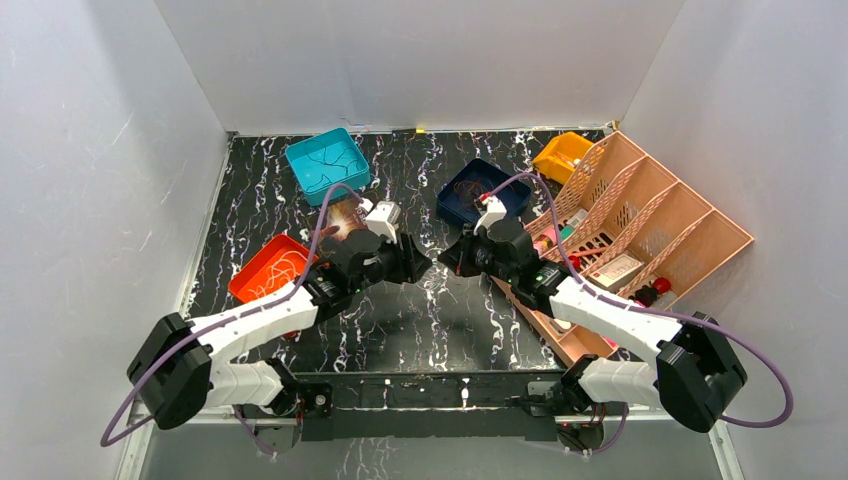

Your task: Untangle the cables

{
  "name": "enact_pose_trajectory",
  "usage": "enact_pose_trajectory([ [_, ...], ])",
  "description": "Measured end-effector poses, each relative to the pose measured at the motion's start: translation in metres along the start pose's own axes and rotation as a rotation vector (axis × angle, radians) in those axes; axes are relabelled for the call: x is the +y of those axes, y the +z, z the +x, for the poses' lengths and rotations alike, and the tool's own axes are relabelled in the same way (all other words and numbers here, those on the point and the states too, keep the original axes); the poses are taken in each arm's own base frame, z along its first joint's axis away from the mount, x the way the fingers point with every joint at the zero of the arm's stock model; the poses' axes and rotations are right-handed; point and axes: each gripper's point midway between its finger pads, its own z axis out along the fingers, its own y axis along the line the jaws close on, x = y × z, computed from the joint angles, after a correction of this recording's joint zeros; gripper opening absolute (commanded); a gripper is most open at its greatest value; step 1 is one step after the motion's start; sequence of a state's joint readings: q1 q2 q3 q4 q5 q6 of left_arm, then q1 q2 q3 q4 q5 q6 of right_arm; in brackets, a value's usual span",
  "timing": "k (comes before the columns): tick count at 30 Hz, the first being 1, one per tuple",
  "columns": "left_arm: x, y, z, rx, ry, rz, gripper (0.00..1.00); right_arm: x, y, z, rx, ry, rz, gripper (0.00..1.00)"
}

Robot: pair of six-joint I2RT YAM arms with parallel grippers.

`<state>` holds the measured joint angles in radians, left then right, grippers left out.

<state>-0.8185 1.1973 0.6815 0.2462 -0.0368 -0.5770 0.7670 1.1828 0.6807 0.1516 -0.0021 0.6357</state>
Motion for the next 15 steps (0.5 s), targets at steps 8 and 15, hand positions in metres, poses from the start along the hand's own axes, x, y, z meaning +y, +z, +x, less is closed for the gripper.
enact_pose_trajectory([
  [8, 0.014, 0.015, 0.017, 0.043, -0.003, -0.05, 0.39, 0.002, 0.0, 0.0, 0.003, 0.02, -0.005, 0.0],
  [15, 0.022, 0.028, 0.014, 0.026, -0.008, -0.099, 0.4, 0.009, -0.002, 0.005, 0.028, 0.04, -0.038, 0.0],
])
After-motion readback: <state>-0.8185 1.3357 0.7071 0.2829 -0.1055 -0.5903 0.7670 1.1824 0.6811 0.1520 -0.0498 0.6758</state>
